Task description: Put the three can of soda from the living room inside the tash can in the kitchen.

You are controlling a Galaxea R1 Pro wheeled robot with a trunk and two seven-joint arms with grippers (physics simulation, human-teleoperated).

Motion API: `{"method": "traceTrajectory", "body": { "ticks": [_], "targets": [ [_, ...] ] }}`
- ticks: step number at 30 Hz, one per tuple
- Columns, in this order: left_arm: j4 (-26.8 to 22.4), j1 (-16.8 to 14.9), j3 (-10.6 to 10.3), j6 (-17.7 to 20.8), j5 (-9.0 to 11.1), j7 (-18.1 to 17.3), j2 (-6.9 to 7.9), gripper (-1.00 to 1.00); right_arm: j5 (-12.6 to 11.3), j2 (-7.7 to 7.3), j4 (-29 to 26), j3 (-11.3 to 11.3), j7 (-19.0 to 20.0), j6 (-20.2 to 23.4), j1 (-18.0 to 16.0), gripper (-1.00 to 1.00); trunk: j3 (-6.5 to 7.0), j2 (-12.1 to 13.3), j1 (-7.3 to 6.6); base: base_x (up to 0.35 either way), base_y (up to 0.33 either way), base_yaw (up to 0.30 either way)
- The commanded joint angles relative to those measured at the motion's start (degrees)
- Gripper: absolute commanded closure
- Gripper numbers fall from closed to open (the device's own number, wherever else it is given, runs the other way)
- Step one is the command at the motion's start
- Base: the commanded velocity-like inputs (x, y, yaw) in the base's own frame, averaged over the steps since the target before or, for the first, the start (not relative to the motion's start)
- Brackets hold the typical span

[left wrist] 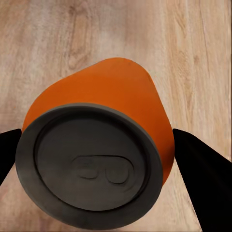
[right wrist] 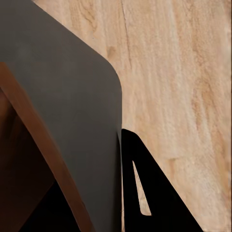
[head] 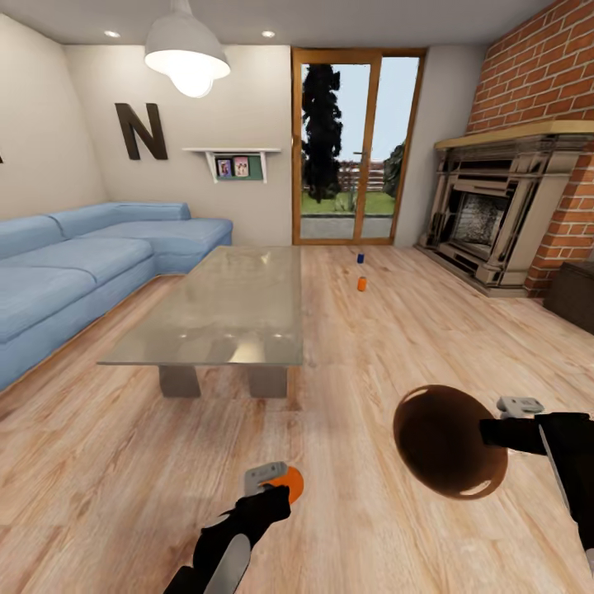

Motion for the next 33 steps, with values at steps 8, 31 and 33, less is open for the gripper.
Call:
{"method": "traceTrajectory", "body": {
  "ticks": [8,31,33],
  "targets": [
    [0.04,-0.03,-0.86,-0.03,-0.09,0.09,-0.20,1.00,-3.71,-2.02,4.57,0.04,0.79,0.70,-3.09,1.00,0.01,-0.01,-0.01,0.110,-0.301,-0.043],
    [-0.78,-0.03,-0.64,-0.62,-0.18,0.20,0.36,1.00,-3.78,-1.46,-0.56,0.65,0.73,0.70,-2.82,1.00,0.01,-0.01,-0.01,0.119,-0.301,-0.112],
    [-1.12,-0.03,-0.56,-0.69,-0.22,0.23,0.43,1.00,-3.78,-1.35,-1.24,0.68,0.73,0.70,-2.59,1.00,0.01,-0.01,-0.01,0.126,-0.301,-0.292]
  ]
}}
